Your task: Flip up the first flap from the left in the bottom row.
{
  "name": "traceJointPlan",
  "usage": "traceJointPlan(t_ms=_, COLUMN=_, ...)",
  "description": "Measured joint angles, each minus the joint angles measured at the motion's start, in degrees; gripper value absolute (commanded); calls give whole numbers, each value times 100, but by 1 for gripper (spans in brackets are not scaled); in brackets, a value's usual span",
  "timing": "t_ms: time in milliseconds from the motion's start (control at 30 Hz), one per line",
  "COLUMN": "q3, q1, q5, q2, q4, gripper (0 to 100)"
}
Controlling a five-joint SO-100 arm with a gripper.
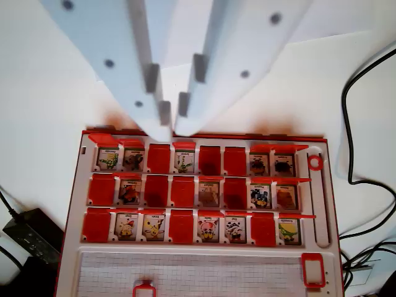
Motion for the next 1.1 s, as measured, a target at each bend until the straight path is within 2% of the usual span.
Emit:
traceJointPlan(t_ms=500, q3=-9, q1=62, q5=-53, q2=0, q4=70, gripper=0)
traceJointPlan(t_ms=667, q3=-9, q1=62, q5=26, q2=0, q4=70, gripper=0)
traceJointPlan(t_ms=833, q3=-9, q1=62, q5=18, q2=0, q4=-88, gripper=0)
traceJointPlan(t_ms=1100, q3=-9, q1=-246, q5=18, q2=0, q4=-290, gripper=0)
